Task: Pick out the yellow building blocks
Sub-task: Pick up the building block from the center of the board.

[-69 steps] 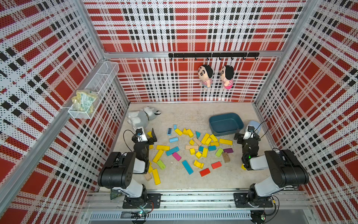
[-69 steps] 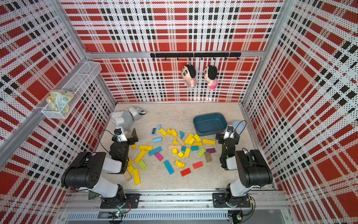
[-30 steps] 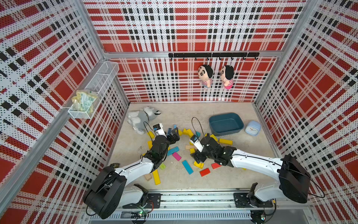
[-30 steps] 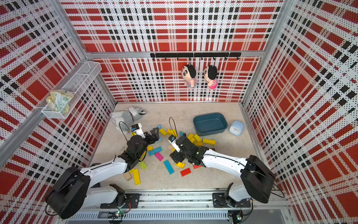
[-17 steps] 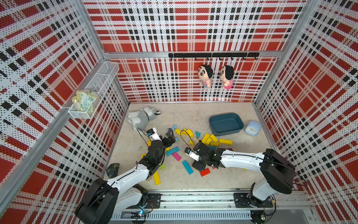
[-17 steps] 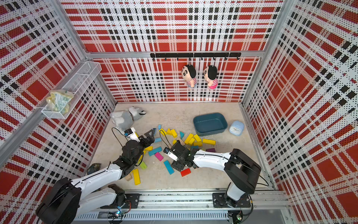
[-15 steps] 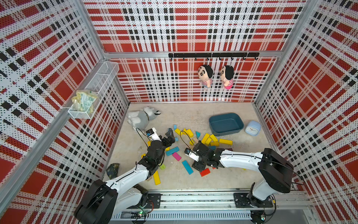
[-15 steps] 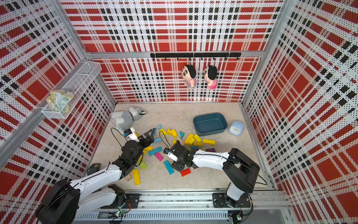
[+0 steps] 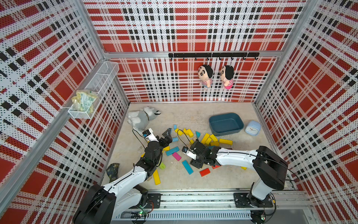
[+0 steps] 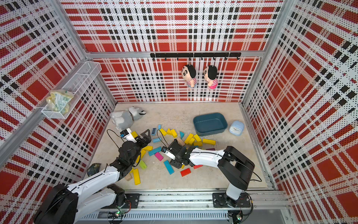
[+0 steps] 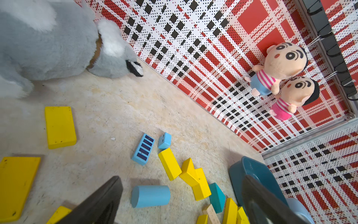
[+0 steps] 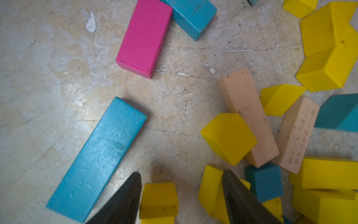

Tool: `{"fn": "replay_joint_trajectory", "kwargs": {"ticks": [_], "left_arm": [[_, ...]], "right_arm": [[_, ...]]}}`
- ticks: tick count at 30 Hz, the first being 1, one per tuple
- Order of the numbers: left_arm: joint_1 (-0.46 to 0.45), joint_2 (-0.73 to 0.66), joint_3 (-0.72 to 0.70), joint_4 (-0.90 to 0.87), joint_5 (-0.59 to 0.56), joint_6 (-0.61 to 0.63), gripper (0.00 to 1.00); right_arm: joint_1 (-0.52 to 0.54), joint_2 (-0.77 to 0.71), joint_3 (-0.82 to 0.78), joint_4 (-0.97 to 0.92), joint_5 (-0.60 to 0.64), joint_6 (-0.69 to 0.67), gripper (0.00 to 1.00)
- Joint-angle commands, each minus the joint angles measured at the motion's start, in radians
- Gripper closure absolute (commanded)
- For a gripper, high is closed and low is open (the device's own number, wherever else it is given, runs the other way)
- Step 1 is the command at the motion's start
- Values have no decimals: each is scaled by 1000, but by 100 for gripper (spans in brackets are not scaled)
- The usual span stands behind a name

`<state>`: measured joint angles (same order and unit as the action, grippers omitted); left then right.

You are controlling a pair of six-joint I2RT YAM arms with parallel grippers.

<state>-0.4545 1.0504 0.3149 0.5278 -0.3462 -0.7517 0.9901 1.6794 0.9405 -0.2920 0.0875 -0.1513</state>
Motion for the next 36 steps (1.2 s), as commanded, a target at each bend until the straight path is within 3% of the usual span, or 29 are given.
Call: {"fn": "replay_joint_trajectory", "kwargs": {"ticks": [1, 8, 14, 28, 36], "left_arm": [[17, 10, 0, -9, 20, 14, 2], [31, 44, 16, 2, 45, 14, 2], [33, 69, 9, 27, 57, -6, 2], [34, 21, -21, 29, 24, -24, 2], [36, 0, -36, 29, 1, -31, 2]], "right_arm": [[2, -59, 9, -59, -13, 28, 29], [2, -200, -41, -79, -85, 73, 27], [2, -119, -63, -154, -73, 76, 29], [2, 15, -12, -92, -43, 67, 31], [2, 59, 21, -143, -52, 60, 57]]}}
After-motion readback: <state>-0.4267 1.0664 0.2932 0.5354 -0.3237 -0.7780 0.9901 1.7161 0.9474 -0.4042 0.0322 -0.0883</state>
